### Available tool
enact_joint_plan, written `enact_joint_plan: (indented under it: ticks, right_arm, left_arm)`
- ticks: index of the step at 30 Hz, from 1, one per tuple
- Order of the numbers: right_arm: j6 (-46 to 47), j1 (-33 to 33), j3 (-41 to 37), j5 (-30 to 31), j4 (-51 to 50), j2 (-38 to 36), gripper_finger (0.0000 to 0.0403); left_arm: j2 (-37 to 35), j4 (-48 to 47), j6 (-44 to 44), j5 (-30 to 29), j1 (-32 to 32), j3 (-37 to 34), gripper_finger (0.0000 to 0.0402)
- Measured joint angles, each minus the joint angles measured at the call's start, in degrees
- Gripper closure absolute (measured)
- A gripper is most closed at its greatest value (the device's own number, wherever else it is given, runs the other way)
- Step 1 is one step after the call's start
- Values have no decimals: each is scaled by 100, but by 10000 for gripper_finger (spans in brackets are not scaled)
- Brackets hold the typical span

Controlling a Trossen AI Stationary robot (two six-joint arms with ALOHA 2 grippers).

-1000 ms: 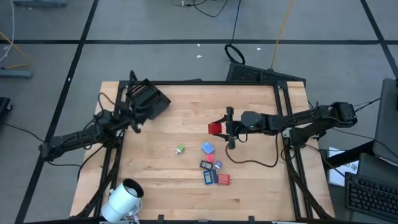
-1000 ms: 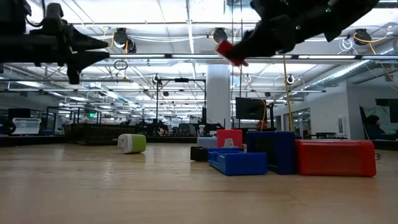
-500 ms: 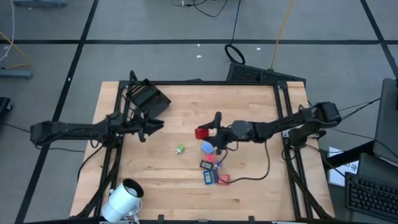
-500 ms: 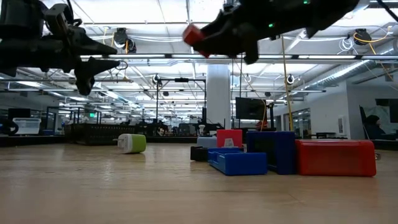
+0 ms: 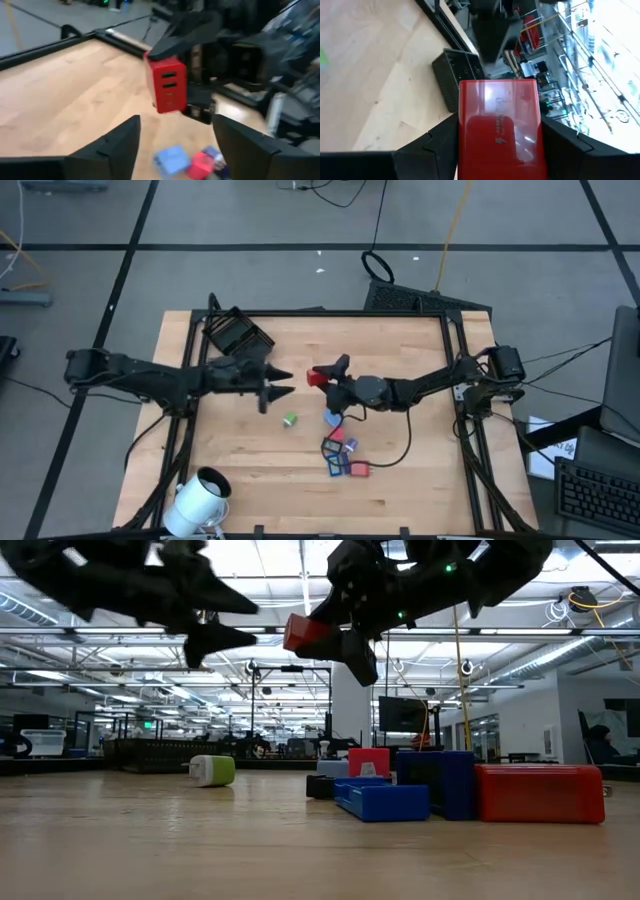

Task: Pick & Place Office items
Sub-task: Put the top red charger adapter into the top black bin

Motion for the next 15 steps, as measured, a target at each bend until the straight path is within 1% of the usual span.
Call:
enact_joint_plan:
  ticks: [3, 6, 10, 15]
  right_arm:
    - [-169, 59, 0, 192, 13, 6, 192]
    - [-269, 112, 0, 372, 29, 2, 192]
    - [-261, 152, -2, 429, 18, 4, 192]
    - [-256, 196, -2, 430, 16, 4, 192]
  left_arm:
    - [638, -32, 140, -133, 0, 451, 118]
    - [1130, -37, 377, -142, 2, 817, 103]
    - [1590, -16, 524, -218, 2, 1204, 93]
    - [1967, 40, 664, -693, 20, 1525, 91]
